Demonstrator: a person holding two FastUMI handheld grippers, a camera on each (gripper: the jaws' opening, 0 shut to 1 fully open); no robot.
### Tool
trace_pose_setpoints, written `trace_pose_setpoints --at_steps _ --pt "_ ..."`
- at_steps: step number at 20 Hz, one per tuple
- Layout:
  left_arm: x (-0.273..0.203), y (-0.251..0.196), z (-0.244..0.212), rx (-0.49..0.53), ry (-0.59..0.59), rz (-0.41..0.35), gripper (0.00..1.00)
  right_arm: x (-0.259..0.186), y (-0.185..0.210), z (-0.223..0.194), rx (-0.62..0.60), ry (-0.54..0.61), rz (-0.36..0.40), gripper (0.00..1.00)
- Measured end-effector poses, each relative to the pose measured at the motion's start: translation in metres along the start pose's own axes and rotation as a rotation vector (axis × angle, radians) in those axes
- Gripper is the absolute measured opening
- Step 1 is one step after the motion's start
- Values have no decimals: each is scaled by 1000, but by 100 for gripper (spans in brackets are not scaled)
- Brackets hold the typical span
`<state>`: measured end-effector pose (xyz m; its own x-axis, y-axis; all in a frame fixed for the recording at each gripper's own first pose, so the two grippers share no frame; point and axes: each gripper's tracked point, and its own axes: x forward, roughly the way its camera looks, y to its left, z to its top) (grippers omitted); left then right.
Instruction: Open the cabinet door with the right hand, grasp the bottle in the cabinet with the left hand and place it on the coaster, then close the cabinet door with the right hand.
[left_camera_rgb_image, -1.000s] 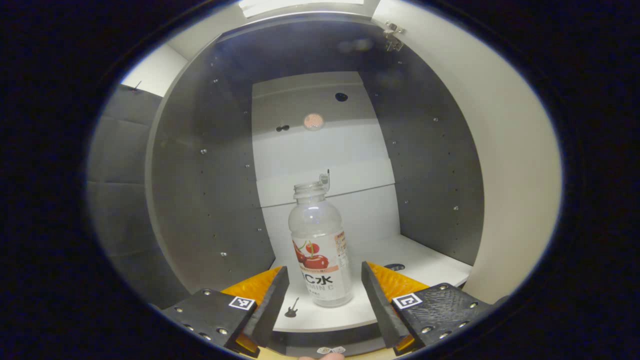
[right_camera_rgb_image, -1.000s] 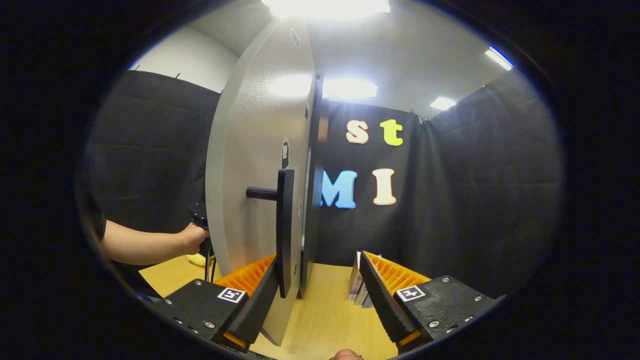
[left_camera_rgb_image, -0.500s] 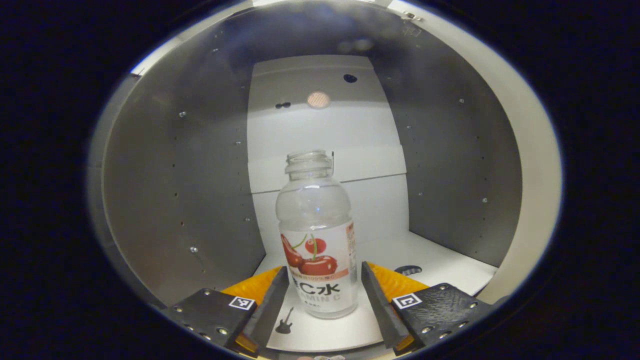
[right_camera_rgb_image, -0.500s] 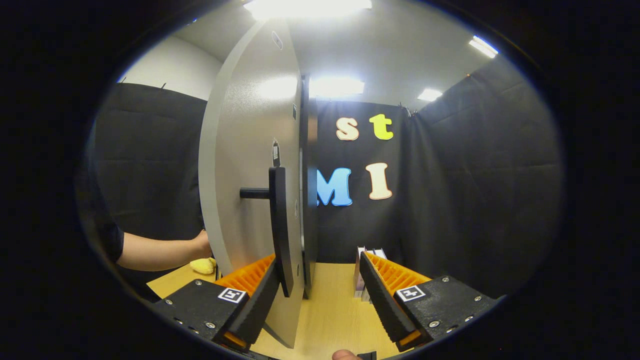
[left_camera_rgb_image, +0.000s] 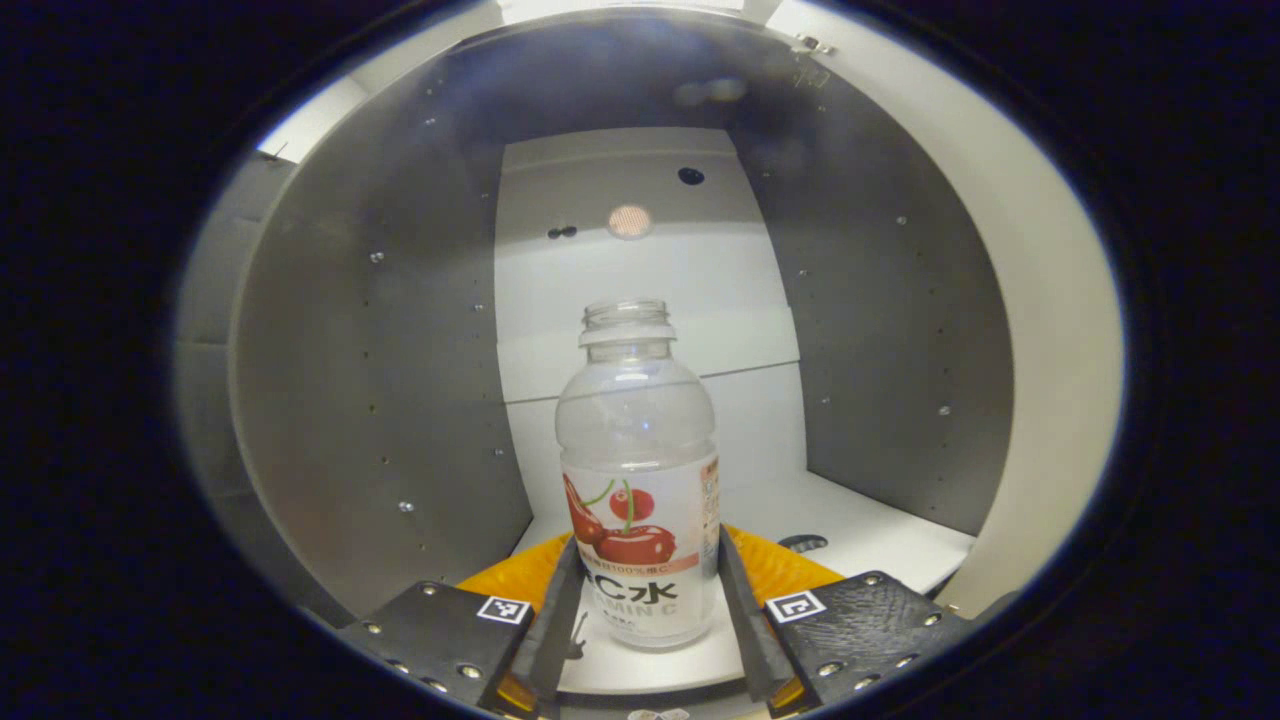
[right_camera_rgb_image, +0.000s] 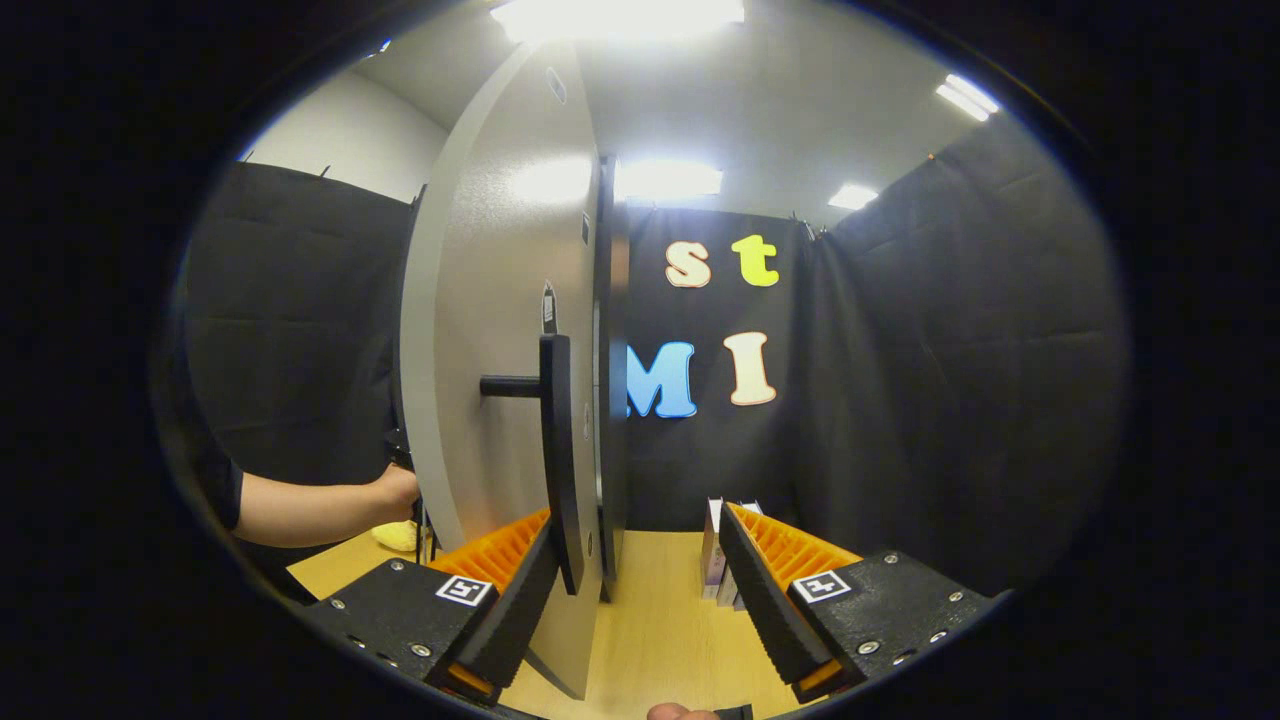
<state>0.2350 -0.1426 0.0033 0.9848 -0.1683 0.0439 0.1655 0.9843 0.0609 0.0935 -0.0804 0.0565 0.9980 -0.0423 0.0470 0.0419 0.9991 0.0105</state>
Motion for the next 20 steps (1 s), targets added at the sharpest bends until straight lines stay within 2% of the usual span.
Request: trace_pose_setpoints --at_steps 1,2,3,5,7,9,12,13,16,20 --pt "-10 2 5 3 -12 7 76 -1 0 1 -14 -8 4 93" --pt "-22 3 8 6 -20 16 75 -3 -1 2 -33 -20 12 93" --pt "-33 2 9 8 -13 28 70 -5 -1 4 -58 -35 28 94" --pt "-56 -2 7 -5 26 44 73 -7 0 4 -98 -66 79 95" --pt "-85 0 17 -26 11 79 67 -9 0 0 -107 -65 130 95" --pt "-114 6 26 -29 -23 123 70 -15 -1 0 -104 -76 184 96" --pt "-157 15 23 -35 -34 195 70 -27 -31 -10 -97 -96 140 95" --pt "-173 15 14 -59 -8 210 75 -28 -38 -19 -88 -85 134 95" --pt "-225 26 -9 -78 8 274 70 -27 -58 -60 -29 19 105 95" --pt "-263 37 -28 -12 -35 355 70 -16 -77 -122 1 147 40 96"
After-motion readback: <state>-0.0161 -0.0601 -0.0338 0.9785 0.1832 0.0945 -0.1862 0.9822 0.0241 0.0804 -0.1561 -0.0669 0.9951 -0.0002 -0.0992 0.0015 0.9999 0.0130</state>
